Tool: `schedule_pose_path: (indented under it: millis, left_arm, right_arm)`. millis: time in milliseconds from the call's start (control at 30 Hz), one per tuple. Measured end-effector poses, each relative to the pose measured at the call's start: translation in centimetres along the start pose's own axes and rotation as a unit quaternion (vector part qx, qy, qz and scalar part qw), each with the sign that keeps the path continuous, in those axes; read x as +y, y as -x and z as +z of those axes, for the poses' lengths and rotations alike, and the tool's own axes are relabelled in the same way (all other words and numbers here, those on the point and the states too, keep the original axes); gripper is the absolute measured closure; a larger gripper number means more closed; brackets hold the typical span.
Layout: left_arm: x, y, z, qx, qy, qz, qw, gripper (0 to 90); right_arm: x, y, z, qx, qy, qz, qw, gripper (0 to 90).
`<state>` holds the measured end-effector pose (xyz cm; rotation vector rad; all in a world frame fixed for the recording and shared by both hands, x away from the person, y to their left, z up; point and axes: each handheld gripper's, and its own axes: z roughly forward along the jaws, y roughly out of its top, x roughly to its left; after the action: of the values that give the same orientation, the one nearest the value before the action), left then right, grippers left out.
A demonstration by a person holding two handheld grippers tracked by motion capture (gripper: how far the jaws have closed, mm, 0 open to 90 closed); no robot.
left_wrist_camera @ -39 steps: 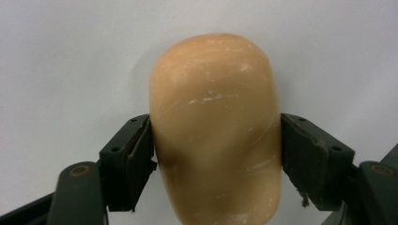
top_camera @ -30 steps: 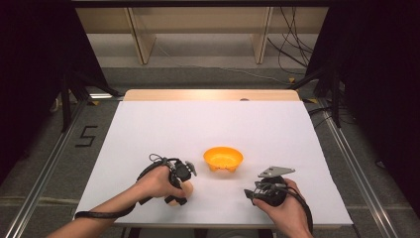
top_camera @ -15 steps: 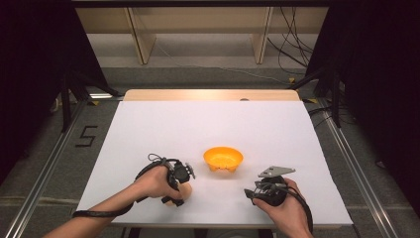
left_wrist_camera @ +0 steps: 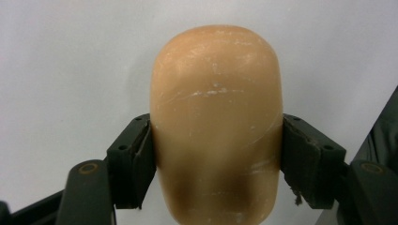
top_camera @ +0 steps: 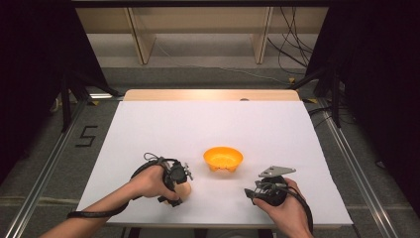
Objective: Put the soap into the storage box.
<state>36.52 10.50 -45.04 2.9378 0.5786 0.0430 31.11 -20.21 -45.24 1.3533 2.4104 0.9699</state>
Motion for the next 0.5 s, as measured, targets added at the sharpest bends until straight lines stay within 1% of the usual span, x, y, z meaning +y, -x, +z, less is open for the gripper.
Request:
schedule_pose_path:
  millis: [33, 67, 167, 200, 233, 300, 333, 367, 500]
  left_arm:
    - [0.0, 0.0, -0.1, 0.0, 0.001, 0.003, 1.0, 32.1]
    - [0.0, 0.0, -0.2, 0.001, 0.002, 0.007, 1.0, 32.1]
    - [-0.1, 0.0, -0.5, 0.005, 0.007, 0.009, 0.9999, 32.1]
    - [-0.1, 0.0, -0.6, 0.007, 0.007, 0.012, 0.9999, 32.1]
    - [-0.1, 0.0, -0.7, 0.007, 0.01, 0.012, 0.9999, 32.1]
    - [-0.2, -0.1, -0.8, 0.011, 0.011, 0.019, 0.9997, 32.1]
    - [-0.2, -0.1, -0.9, 0.011, 0.011, 0.019, 0.9997, 32.1]
    - [-0.2, -0.2, -1.0, 0.013, 0.013, 0.023, 0.9996, 32.1]
    - [-0.2, -0.3, -1.2, 0.013, 0.017, 0.025, 0.9995, 32.1]
  right_arm:
    - [0.0, 0.0, -0.1, 0.0, -0.002, 0.003, 1.0, 50.0]
    - [0.0, 0.0, 0.0, -0.002, -0.002, -0.001, 1.0, 50.1]
    - [-0.1, 0.0, 0.0, -0.002, -0.001, -0.002, 1.0, 50.0]
    - [0.0, -0.1, -0.1, -0.001, -0.004, 0.007, 1.0, 50.1]
    - [0.0, 0.0, 0.0, -0.003, 0.008, 0.001, 1.0, 50.0]
    - [0.0, 0.1, 0.0, -0.003, 0.009, -0.002, 1.0, 50.0]
    - [0.0, -0.1, -0.2, 0.0, -0.007, 0.008, 0.9999, 50.0]
    - [0.0, 0.0, -0.2, -0.001, -0.005, 0.006, 1.0, 50.0]
    - [0.0, -0.1, -0.1, -0.001, -0.002, 0.007, 1.0, 50.0]
